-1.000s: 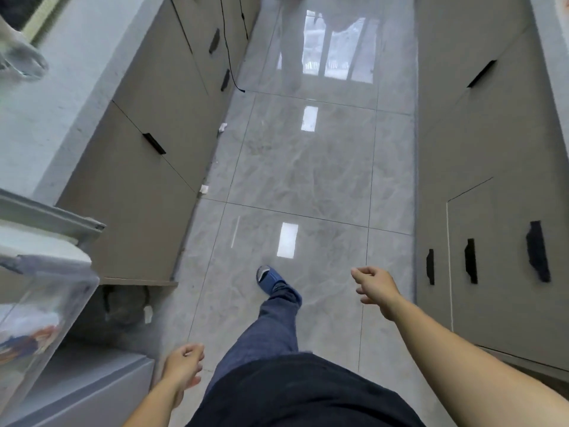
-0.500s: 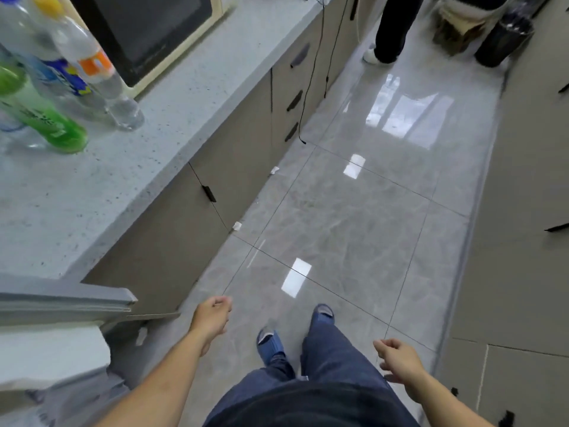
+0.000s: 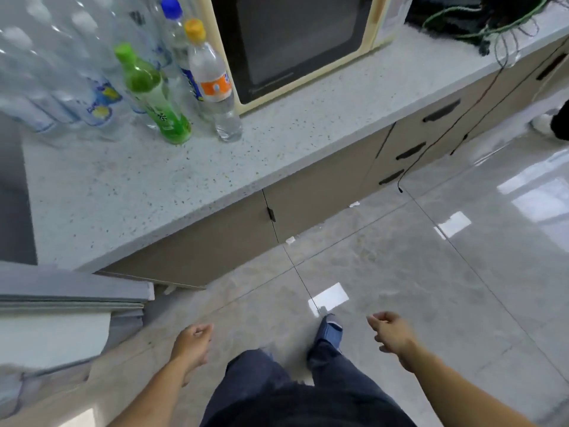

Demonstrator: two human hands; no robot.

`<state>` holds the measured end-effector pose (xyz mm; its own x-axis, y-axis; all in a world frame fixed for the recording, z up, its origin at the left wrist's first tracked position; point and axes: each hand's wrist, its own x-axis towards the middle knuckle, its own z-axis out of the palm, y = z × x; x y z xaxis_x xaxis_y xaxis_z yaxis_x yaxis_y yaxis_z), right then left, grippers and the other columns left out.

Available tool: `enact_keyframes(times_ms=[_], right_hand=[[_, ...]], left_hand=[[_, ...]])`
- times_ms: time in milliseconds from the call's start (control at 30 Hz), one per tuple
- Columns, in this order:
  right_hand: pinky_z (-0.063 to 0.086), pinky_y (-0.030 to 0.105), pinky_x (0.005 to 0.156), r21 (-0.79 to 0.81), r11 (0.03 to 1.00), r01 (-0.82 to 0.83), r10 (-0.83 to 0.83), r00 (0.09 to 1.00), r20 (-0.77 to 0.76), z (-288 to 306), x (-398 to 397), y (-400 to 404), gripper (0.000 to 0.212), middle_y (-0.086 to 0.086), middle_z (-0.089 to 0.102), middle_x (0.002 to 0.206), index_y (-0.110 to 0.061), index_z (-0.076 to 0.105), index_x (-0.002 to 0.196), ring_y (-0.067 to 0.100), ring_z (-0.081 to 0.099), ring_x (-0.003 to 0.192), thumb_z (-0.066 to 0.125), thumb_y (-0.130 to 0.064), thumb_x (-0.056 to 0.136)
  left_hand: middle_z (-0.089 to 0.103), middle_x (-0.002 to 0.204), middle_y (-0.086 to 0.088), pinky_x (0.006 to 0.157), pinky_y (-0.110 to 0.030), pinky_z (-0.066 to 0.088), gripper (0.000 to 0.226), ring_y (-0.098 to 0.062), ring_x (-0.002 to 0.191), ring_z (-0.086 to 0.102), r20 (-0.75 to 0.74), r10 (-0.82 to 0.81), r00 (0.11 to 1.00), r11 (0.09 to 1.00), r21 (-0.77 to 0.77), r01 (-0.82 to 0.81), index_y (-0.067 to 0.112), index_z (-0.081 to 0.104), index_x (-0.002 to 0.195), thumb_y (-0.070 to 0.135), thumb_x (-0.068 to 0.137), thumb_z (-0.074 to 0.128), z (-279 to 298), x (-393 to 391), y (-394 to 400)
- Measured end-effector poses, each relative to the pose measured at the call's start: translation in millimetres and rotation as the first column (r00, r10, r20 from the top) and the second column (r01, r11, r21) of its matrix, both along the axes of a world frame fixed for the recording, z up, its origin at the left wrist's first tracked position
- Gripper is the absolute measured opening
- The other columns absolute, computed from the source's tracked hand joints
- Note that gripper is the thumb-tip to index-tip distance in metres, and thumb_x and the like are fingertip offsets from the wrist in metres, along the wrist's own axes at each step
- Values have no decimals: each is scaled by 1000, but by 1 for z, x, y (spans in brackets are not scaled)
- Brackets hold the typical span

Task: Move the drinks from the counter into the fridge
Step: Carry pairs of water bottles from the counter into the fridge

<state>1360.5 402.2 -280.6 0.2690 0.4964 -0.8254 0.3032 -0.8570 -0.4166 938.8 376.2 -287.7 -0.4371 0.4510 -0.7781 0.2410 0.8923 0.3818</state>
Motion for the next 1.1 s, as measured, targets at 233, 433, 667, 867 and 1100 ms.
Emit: enact_keyframes(times_ms=[233,433,667,867,1100], right_hand=[[48,29,61,196,950,-243,272,953,-135,43,-61,138,20,8,62,90,-7,62,110,21,56,76,63,-21,95],[56,38,80,424,797,-431,551,807,-215,91,-168,202,19,8,67,94,-18,63,112,23,66,88,64,-26,95],[58,43,81,686,533,-496,748,655,-108,167,-277,272,19,-7,64,86,-24,68,107,17,67,85,67,-33,90],[51,12,69,877,272,-396,756,652,60,237,-374,336,19,-13,65,86,-18,66,110,-7,59,72,67,-23,92],[45,22,88,870,-31,-492,616,676,404,296,-428,423,35,1,56,125,-20,61,124,15,58,103,66,-30,91]], left_hand=[[68,104,-4,69,-31,56,18,-22,94,66,116,254,960,956,122,-268,20,61,112,31,100,54,21,39,14],[73,98,6,67,-26,57,16,-14,89,71,232,321,918,834,390,-391,26,65,108,35,98,58,71,39,91],[74,97,13,70,-25,59,10,-6,87,71,301,387,872,536,696,-478,34,65,105,34,97,59,150,-8,187],[69,104,9,59,-15,55,12,-6,88,69,321,543,776,276,805,-525,38,63,101,29,95,61,199,-42,235],[62,113,16,85,-40,58,25,0,91,63,188,663,725,243,861,-446,39,58,114,33,91,62,232,-81,304]])
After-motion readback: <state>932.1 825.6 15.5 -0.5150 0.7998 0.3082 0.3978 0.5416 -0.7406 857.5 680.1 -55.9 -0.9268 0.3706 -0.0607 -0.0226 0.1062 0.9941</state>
